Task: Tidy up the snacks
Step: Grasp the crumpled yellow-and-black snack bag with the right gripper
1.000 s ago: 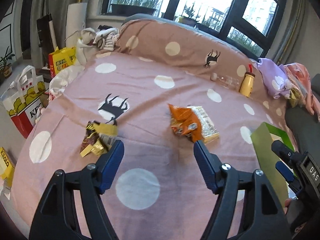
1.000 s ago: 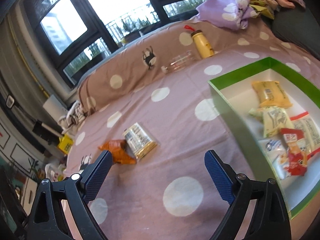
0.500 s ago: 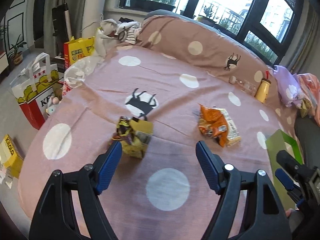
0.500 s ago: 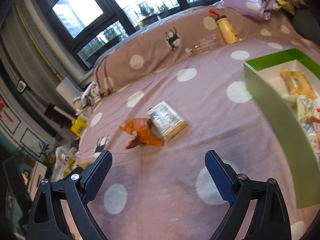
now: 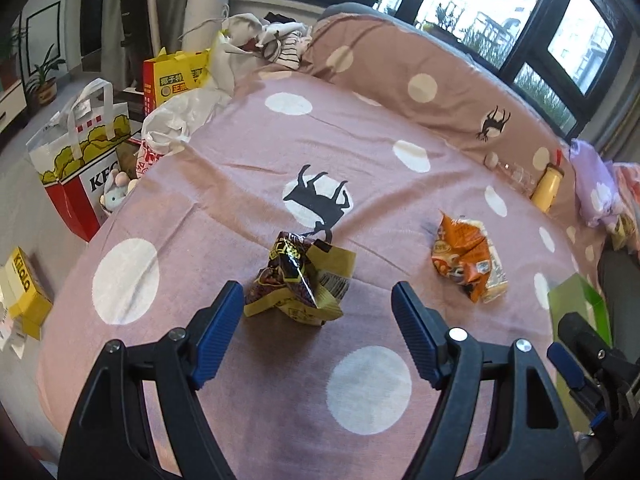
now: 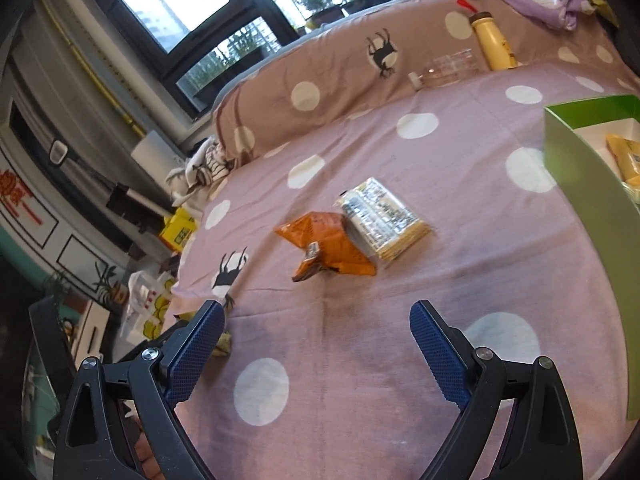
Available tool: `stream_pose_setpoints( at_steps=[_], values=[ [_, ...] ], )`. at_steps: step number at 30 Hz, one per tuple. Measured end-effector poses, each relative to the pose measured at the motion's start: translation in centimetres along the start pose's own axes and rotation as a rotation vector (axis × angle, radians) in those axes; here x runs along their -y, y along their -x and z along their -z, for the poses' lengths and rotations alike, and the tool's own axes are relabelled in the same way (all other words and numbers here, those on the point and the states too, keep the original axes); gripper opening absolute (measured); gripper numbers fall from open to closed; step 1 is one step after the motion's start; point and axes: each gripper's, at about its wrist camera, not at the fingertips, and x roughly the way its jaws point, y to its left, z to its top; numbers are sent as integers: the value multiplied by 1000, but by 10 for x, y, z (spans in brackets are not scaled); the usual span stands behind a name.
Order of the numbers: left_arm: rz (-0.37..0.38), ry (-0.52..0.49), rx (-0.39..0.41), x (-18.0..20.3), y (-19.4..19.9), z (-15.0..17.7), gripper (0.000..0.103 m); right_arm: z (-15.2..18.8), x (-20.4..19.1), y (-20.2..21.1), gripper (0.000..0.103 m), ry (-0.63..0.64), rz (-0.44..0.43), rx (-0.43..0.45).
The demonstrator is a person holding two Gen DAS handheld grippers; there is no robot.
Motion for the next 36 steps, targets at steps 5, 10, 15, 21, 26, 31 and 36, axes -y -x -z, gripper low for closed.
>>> stream_pose_setpoints(
  at_steps=[5,10,15,21,26,31,36],
  values=[
    [0,0,-18,-4,-6,-4,76,0,-6,-9,94,22,-39,-23],
    [2,22,-23,-9,-10,-10,76,-2,-15,-22,94,55,-75,-69],
    [18,66,-46,-16,-16,-15,76,-4,-21,-35,94,41,-135,-121],
    [10,46,-90,-16,-27,-13,76,-2,-25,-68,94,-67,-246,-258],
    [14,75,-111,-25,-32,-15,77,-9,-47,-94,92,-39,-281,-315],
    [43,75,-150,-27,-31,-14,76,-15,-70,-132,88,-51,-352,-413],
    [67,87,-137,-31,-20,-16,76,-5,-84,-152,87,-24,-388,-477]
  ],
)
